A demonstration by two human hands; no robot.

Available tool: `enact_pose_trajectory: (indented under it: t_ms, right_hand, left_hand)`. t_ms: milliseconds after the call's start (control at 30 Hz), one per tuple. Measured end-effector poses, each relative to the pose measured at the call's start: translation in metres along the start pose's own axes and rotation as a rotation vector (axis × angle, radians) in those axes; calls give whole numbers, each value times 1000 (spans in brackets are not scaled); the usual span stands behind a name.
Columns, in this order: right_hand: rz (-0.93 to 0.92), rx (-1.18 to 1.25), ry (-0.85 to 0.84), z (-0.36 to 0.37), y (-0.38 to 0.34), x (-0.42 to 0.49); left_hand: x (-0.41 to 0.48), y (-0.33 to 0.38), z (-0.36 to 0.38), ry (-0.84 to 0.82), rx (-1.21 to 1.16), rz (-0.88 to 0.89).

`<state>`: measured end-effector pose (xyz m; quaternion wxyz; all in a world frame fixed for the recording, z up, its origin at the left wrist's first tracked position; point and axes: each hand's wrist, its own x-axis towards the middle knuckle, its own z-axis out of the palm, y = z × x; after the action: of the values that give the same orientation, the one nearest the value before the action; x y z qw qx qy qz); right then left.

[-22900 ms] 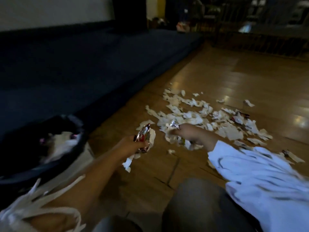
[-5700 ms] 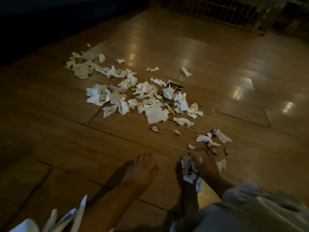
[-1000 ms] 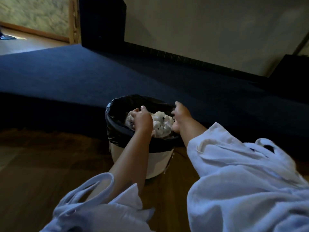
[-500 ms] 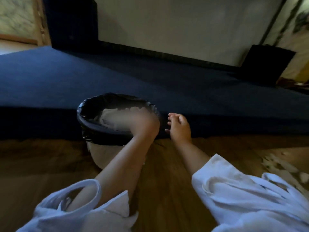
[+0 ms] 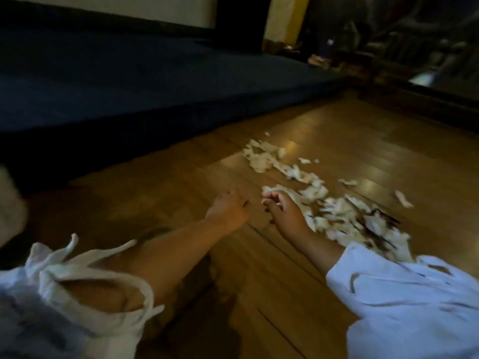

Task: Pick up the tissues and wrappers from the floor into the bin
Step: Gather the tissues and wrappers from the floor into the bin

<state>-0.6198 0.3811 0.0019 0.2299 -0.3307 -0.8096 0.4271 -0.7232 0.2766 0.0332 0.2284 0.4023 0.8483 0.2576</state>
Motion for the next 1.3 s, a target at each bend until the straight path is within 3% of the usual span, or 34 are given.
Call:
enact_pose_trajectory:
  t_ms: [300,400,533,633,733,933,1067,1200,1300]
  right_hand:
    - [376,-148,208,-134,202,-108]
    - [466,-205,316,-146,249,-160]
    - [638,-520,386,-176,304,-210]
    - [716,-539,440,-203,329,-217]
    - [663,-500,493,-229,339,-198]
    - [741,-406,455,-256,364,-114]
    - [902,-390,455,-257,363,-77]
    - [897,-336,407,-273,349,-61]
    - [857,-332,409,-293,328,-52]
  left_hand:
    - [-11,107,174,-311,46,176]
    - [-15,122,228,-386,118,200]
    - [-18,142,278,-459,173,202]
    - [-16,153,299,-511,179,223]
    - [-3,159,316,-557,193,257]
    - [43,175,331,-524,187,167]
    - [70,192,314,-533,221,158]
    - [93,222,280,-416,107,79]
    - [100,249,244,-303,150,77]
